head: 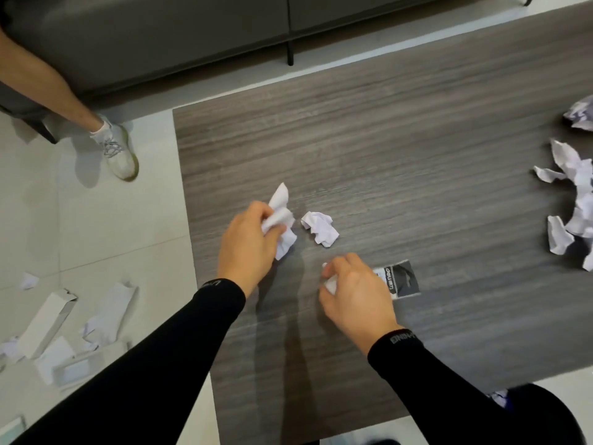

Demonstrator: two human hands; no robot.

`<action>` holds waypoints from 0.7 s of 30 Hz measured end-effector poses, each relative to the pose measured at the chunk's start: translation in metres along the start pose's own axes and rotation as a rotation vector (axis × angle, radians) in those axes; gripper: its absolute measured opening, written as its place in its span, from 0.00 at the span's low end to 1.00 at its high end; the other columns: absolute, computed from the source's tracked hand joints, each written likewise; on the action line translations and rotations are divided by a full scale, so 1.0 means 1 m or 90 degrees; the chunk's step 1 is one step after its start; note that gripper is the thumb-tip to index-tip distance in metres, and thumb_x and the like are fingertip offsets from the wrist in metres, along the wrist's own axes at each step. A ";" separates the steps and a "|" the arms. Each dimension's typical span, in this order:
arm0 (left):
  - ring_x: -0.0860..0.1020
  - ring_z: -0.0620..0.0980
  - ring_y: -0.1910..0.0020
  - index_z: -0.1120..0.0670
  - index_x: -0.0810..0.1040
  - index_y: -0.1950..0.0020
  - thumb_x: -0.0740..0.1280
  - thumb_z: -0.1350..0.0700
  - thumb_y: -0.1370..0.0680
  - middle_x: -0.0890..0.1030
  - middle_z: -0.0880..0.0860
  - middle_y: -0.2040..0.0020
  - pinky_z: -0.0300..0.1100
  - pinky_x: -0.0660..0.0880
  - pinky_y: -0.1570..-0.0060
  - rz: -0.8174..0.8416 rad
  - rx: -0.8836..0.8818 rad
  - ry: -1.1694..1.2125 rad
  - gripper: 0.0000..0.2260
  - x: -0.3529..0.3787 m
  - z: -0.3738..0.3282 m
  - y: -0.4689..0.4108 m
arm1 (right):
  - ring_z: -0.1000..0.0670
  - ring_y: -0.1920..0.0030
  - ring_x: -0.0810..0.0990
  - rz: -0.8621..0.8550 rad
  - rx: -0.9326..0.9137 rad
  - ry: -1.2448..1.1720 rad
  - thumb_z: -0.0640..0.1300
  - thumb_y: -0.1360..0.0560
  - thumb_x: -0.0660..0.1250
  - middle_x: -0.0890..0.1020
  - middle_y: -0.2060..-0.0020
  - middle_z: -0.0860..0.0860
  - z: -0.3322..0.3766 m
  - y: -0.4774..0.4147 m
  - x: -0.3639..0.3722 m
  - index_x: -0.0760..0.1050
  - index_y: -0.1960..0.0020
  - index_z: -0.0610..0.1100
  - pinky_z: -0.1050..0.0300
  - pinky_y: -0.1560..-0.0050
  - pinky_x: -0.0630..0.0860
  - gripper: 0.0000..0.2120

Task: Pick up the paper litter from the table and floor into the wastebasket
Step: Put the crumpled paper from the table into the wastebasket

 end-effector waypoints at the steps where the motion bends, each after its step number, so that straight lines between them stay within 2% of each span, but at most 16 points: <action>1: 0.74 0.49 0.58 0.50 0.70 0.50 0.65 0.54 0.25 0.76 0.47 0.55 0.34 0.64 0.66 -0.024 0.003 0.063 0.06 -0.003 -0.007 0.000 | 0.47 0.44 0.77 -0.032 0.031 -0.045 0.46 0.29 0.65 0.77 0.45 0.50 -0.009 0.003 -0.009 0.72 0.43 0.47 0.56 0.49 0.70 0.14; 3: 0.73 0.49 0.51 0.50 0.69 0.40 0.64 0.55 0.24 0.74 0.46 0.49 0.37 0.65 0.57 -0.014 0.017 0.118 0.13 0.003 -0.027 -0.005 | 0.46 0.44 0.77 -0.084 0.089 -0.122 0.45 0.31 0.67 0.78 0.45 0.49 -0.026 0.008 -0.025 0.69 0.40 0.47 0.57 0.50 0.70 0.19; 4: 0.73 0.51 0.49 0.51 0.71 0.42 0.63 0.55 0.23 0.74 0.47 0.50 0.38 0.64 0.53 0.022 0.049 0.084 0.10 0.012 -0.039 -0.009 | 0.46 0.43 0.77 -0.101 0.116 -0.154 0.44 0.31 0.68 0.78 0.44 0.49 -0.035 0.010 -0.030 0.68 0.38 0.47 0.57 0.48 0.70 0.22; 6: 0.73 0.58 0.45 0.51 0.76 0.54 0.62 0.57 0.23 0.76 0.50 0.52 0.38 0.61 0.51 0.122 0.123 -0.040 0.04 0.041 -0.060 -0.013 | 0.47 0.44 0.78 -0.119 0.176 -0.217 0.43 0.31 0.68 0.76 0.45 0.49 -0.053 0.013 -0.039 0.70 0.38 0.45 0.57 0.47 0.72 0.22; 7: 0.71 0.60 0.40 0.51 0.78 0.56 0.62 0.57 0.24 0.77 0.54 0.48 0.37 0.59 0.48 0.171 0.135 -0.083 0.05 0.057 -0.062 -0.012 | 0.51 0.48 0.79 -0.124 0.205 -0.259 0.43 0.31 0.68 0.74 0.47 0.49 -0.062 0.015 -0.042 0.72 0.41 0.45 0.60 0.50 0.74 0.18; 9: 0.62 0.60 0.32 0.53 0.80 0.49 0.64 0.57 0.24 0.70 0.58 0.34 0.39 0.56 0.39 0.246 0.109 -0.148 0.07 0.081 -0.053 -0.005 | 0.59 0.58 0.78 -0.132 0.270 -0.361 0.41 0.31 0.68 0.74 0.51 0.49 -0.080 0.020 -0.044 0.73 0.50 0.47 0.68 0.63 0.73 0.11; 10: 0.61 0.59 0.32 0.53 0.80 0.47 0.64 0.56 0.24 0.68 0.57 0.33 0.41 0.58 0.38 0.254 0.114 -0.190 0.08 0.087 -0.051 0.000 | 0.57 0.60 0.77 -0.140 0.308 -0.415 0.41 0.32 0.69 0.76 0.52 0.48 -0.091 0.024 -0.045 0.72 0.53 0.48 0.67 0.66 0.70 0.09; 11: 0.65 0.59 0.35 0.53 0.80 0.47 0.64 0.57 0.24 0.72 0.56 0.37 0.40 0.61 0.43 0.248 0.128 -0.223 0.08 0.090 -0.051 0.004 | 0.54 0.61 0.76 -0.152 0.345 -0.472 0.40 0.32 0.69 0.78 0.54 0.47 -0.103 0.029 -0.046 0.72 0.54 0.48 0.66 0.67 0.69 0.09; 13: 0.73 0.57 0.47 0.54 0.80 0.51 0.64 0.57 0.24 0.75 0.52 0.55 0.37 0.59 0.59 0.254 0.132 -0.220 0.07 0.098 -0.059 0.014 | 0.53 0.66 0.76 -0.194 0.396 -0.572 0.39 0.33 0.70 0.79 0.62 0.49 -0.123 0.040 -0.051 0.72 0.57 0.48 0.69 0.70 0.71 0.09; 14: 0.75 0.57 0.52 0.54 0.80 0.53 0.64 0.57 0.24 0.74 0.51 0.59 0.38 0.58 0.63 0.274 0.126 -0.203 0.06 0.102 -0.066 0.020 | 0.55 0.68 0.76 -0.218 0.407 -0.599 0.38 0.33 0.70 0.78 0.66 0.51 -0.130 0.046 -0.055 0.72 0.59 0.49 0.71 0.72 0.71 0.09; 16: 0.76 0.54 0.57 0.50 0.79 0.56 0.65 0.55 0.25 0.77 0.49 0.62 0.36 0.62 0.66 0.315 0.129 -0.148 0.03 0.116 -0.089 0.034 | 0.54 0.69 0.76 -0.276 0.434 -0.629 0.39 0.34 0.70 0.78 0.67 0.53 -0.148 0.062 -0.066 0.71 0.62 0.51 0.70 0.71 0.72 0.10; 18: 0.76 0.51 0.61 0.46 0.77 0.59 0.66 0.53 0.26 0.79 0.47 0.63 0.31 0.67 0.66 0.335 0.145 -0.072 0.03 0.132 -0.125 0.053 | 0.50 0.67 0.76 -0.353 0.466 -0.627 0.40 0.35 0.71 0.79 0.64 0.50 -0.174 0.084 -0.081 0.71 0.62 0.51 0.62 0.64 0.73 0.10; 20: 0.79 0.52 0.58 0.47 0.79 0.57 0.67 0.52 0.27 0.82 0.49 0.60 0.42 0.75 0.59 0.372 0.156 -0.001 0.02 0.153 -0.163 0.079 | 0.47 0.64 0.77 -0.422 0.512 -0.596 0.41 0.36 0.71 0.79 0.62 0.47 -0.205 0.114 -0.093 0.72 0.59 0.50 0.58 0.59 0.74 0.10; 21: 0.80 0.53 0.57 0.48 0.80 0.56 0.67 0.51 0.27 0.83 0.50 0.58 0.46 0.76 0.56 0.396 0.165 0.021 0.04 0.165 -0.182 0.095 | 0.47 0.64 0.77 -0.452 0.549 -0.590 0.42 0.35 0.70 0.79 0.62 0.47 -0.223 0.134 -0.097 0.72 0.57 0.49 0.58 0.59 0.75 0.10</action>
Point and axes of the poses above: each hand's wrist, its own y-axis away from the middle knuckle, its own x-axis out of the palm, z = x × y, the point moved 8 cm from there along -y, towards the middle knuckle
